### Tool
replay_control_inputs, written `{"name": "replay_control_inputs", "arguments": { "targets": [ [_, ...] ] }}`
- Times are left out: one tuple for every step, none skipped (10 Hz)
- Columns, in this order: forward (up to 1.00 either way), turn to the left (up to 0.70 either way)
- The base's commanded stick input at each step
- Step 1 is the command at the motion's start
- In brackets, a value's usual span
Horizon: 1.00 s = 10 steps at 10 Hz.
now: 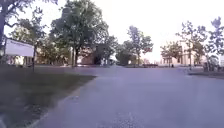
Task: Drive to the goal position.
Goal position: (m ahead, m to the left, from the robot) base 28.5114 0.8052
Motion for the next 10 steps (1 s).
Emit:
{"name": "replay_control_inputs", "arguments": {
  "targets": [
    [0.5, 0.0],
    [0.5, 0.0],
    [0.5, 0.0],
    [0.5, 0.0],
    [0.5, 0.0],
    [0.5, 0.0],
    [0.5, 0.0],
    [0.5, 0.0],
    [0.5, 0.0],
    [0.5, 0.0]
  ]
}}
